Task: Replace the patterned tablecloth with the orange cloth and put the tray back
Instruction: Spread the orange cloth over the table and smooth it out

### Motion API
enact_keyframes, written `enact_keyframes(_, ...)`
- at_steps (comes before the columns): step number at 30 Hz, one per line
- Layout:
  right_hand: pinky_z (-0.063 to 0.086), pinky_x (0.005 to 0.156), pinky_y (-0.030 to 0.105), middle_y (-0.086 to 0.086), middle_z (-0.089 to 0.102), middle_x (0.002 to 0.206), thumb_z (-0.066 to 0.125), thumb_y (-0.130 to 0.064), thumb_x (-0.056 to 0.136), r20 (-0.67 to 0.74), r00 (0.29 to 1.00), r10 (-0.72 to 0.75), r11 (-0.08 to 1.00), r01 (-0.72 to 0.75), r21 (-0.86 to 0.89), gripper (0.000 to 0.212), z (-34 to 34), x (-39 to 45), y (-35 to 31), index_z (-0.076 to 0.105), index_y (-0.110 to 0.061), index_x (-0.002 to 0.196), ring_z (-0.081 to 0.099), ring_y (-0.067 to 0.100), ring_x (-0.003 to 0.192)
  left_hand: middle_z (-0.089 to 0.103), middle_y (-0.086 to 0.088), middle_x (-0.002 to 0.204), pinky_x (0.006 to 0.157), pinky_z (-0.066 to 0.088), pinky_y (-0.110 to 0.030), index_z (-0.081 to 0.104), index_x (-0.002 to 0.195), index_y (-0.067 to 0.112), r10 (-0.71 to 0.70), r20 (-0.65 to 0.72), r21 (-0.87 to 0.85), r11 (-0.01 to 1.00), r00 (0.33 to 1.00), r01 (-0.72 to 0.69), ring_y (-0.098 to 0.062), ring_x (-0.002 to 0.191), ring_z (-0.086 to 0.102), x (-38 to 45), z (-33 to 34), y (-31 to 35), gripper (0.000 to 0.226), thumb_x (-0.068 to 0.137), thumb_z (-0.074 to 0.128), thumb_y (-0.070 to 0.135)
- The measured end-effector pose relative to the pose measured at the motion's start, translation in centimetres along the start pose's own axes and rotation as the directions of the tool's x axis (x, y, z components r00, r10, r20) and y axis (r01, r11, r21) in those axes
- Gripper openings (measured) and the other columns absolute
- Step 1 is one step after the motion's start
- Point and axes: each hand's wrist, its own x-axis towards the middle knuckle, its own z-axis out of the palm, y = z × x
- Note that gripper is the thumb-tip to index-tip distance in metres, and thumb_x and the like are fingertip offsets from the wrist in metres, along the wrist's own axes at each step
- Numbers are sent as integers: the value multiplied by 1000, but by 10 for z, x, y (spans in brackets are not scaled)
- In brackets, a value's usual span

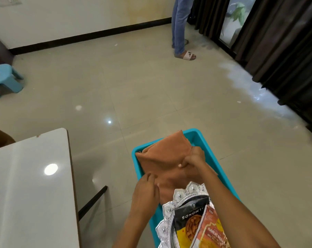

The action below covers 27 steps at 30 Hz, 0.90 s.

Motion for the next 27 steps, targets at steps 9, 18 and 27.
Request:
enact_keyframes(9,47,75,32,9,69,96,93,-17,40,-88,955,-283,959,283,-11,71,-20,-46,-31,62,-13,105,62,30,94,57,-3,108,77,44,-31,55,102,12,-90,-29,-158,984,996,84,-19,96,53,-9,-26,9,18,96,44,24)
enact_keyframes(18,35,63,21,-4,59,81,86,-11,48,-245,858,-451,866,487,111,53,-30,-77,-49,60,-8,94,55,18,75,58,3,123,82,33,-17,55,122,16,-154,27,-333,930,988,154,-13,111,53,-24,-39,24,34,100,38,36)
enact_keyframes(27,32,62,31,-4,46,75,46,-7,66,-479,540,-692,595,803,45,12,-36,-158,-84,42,-17,71,40,14,70,55,-7,131,97,45,-47,39,136,19,-373,258,-944,-295,891,149,-28,121,54,-15,-135,77,69,82,39,63)
